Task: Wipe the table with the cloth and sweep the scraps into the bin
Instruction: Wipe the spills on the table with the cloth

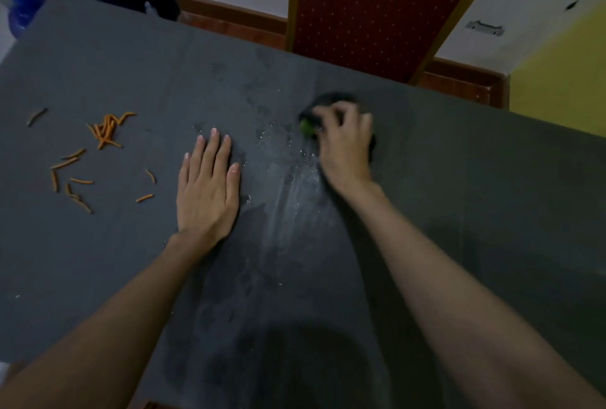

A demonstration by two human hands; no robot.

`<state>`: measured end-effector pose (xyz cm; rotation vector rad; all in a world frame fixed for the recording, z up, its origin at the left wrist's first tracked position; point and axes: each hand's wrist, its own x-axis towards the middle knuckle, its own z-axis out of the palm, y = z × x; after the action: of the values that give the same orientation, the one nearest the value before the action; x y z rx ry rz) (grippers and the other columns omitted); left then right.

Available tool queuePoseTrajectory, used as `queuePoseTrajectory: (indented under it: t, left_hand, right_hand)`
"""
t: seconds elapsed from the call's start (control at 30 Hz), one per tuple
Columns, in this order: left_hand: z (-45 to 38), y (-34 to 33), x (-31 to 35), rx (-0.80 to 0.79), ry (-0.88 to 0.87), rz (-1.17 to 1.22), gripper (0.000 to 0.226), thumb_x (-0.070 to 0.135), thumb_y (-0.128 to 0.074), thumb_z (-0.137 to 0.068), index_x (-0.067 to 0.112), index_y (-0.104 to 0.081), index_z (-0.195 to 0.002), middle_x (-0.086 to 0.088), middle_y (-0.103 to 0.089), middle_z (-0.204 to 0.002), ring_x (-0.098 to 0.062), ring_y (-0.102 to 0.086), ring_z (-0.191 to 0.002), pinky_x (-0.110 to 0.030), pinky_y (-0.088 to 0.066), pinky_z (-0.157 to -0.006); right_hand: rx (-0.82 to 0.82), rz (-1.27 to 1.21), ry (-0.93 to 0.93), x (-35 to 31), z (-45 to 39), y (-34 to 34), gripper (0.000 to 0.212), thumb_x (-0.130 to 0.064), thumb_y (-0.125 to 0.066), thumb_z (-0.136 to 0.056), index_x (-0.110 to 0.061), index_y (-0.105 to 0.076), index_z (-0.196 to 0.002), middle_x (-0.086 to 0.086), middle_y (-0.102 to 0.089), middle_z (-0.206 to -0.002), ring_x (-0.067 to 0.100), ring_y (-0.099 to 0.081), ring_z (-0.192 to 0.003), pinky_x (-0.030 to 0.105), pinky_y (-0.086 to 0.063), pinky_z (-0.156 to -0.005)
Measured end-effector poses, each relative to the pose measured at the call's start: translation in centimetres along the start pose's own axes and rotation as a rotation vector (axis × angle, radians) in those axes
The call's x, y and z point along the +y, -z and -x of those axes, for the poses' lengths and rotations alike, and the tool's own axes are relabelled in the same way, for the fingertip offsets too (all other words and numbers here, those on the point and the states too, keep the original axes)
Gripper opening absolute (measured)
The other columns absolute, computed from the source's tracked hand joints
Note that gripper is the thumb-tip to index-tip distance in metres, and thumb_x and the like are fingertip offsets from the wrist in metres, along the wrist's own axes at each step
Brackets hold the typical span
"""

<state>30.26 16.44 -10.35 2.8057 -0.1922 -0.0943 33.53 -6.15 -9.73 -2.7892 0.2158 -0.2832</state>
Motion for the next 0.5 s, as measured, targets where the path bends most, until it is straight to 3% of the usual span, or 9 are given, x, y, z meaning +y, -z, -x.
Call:
queuePoseTrajectory:
  t: [0.1,0.17,0.23,0.3,0.4,0.5]
  left_hand:
    - [0.1,0.2,-0.2,0.004,0.001,0.01,0.058,0.039,-0.012,-0.103,0.017,-0.019,-0.157,0.003,-0.01,-0.165,-0.013,-0.002,-0.152,-0.034,0.0,-0.124]
    - [0.1,0.2,-0.3,0.002,-0.002,0.004,0.057,0.038,-0.013,-0.104,0.017,-0.019,-0.157,0.003,-0.01,-0.165,-0.013,-0.001,-0.152,-0.033,0.001,-0.123]
    - [0.1,0.1,-0.3,0.005,0.004,0.002,0.057,0.038,-0.013,-0.104,0.017,-0.02,-0.157,0.004,-0.01,-0.165,-0.013,-0.001,-0.152,-0.033,0.001,-0.123]
    - [0.1,0.0,-0.3,0.01,0.01,-0.003,0.056,0.038,-0.014,-0.104,0.018,-0.02,-0.157,0.004,-0.01,-0.165,-0.013,0.0,-0.153,-0.034,0.001,-0.124]
    - [0.0,-0.1,-0.4,0.02,0.012,-0.013,0.056,0.038,-0.013,-0.105,0.019,-0.02,-0.157,0.005,-0.011,-0.165,-0.014,0.001,-0.153,-0.037,0.001,-0.124]
    - [0.0,-0.3,-0.4,0.024,0.008,-0.007,0.056,0.039,-0.014,-0.105,0.019,-0.022,-0.156,0.005,-0.013,-0.165,-0.014,-0.001,-0.153,-0.039,-0.002,-0.124]
  right_hand:
    - [-0.207,-0.179,0.462,-1.1,5.8,0.9,0.038,-0.002,-0.056,-0.084,-0.021,-0.067,-0.116,0.008,-0.058,-0.122,0.032,-0.051,-0.095,0.042,-0.043,-0.084]
    - [-0.223,-0.254,0.553,1.1,7.2,2.2,0.037,0.0,-0.055,-0.085,-0.02,-0.07,-0.113,0.007,-0.06,-0.122,0.03,-0.054,-0.098,0.039,-0.043,-0.088]
    - [-0.02,-0.22,0.339,4.2,6.0,3.0,0.041,0.005,-0.054,-0.084,-0.018,-0.07,-0.113,0.009,-0.06,-0.121,0.032,-0.055,-0.105,0.041,-0.041,-0.093]
    - [0.193,-0.098,-0.066,7.1,3.0,3.3,0.04,0.005,-0.054,-0.086,-0.015,-0.067,-0.118,0.015,-0.057,-0.123,0.037,-0.053,-0.111,0.042,-0.036,-0.096]
    - [0.287,0.024,-0.573,8.1,-2.4,2.6,0.033,-0.009,-0.05,-0.095,-0.015,-0.057,-0.126,0.017,-0.048,-0.131,0.039,-0.043,-0.117,0.047,-0.036,-0.096]
    - [0.252,0.021,-0.603,4.3,-6.9,0.3,0.035,-0.008,-0.049,-0.093,-0.017,-0.055,-0.127,0.015,-0.044,-0.135,0.038,-0.041,-0.118,0.046,-0.036,-0.093]
